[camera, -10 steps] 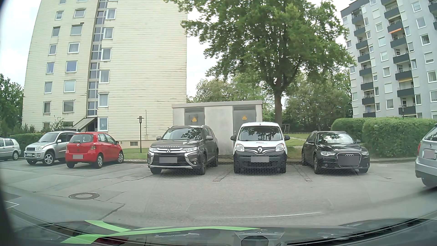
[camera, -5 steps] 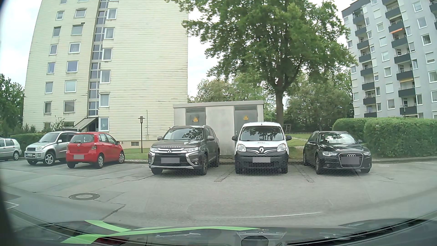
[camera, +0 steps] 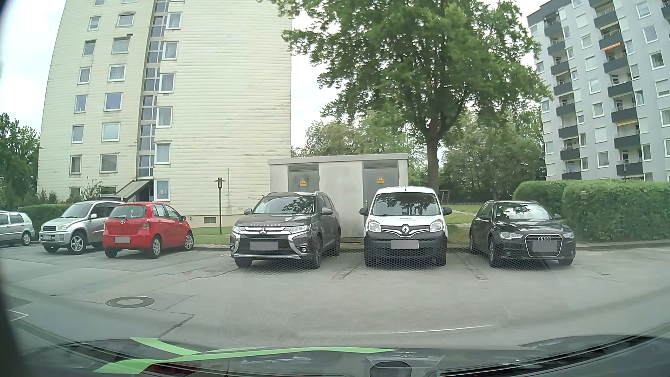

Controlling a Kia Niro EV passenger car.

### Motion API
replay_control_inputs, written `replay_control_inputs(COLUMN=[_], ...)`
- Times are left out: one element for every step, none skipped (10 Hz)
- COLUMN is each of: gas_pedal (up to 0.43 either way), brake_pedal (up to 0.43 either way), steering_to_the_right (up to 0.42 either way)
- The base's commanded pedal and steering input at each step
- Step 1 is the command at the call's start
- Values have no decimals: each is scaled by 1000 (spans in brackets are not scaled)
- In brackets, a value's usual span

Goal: Follow the waypoints while adhering to traffic rules and regulations

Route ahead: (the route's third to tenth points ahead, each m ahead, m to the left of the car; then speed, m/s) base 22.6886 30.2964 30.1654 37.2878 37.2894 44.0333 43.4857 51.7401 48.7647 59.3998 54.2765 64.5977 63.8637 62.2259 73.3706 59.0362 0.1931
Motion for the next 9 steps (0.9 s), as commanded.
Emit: replay_control_inputs(gas_pedal=[0, 0, 0, 0, 0, 0, 0, 0, 0], brake_pedal=[30, 30, 30, 30, 30, 30, 30, 30, 30], steering_to_the_right=[-379, -379, -379, -379, -379, -379, -379, -379, -379])
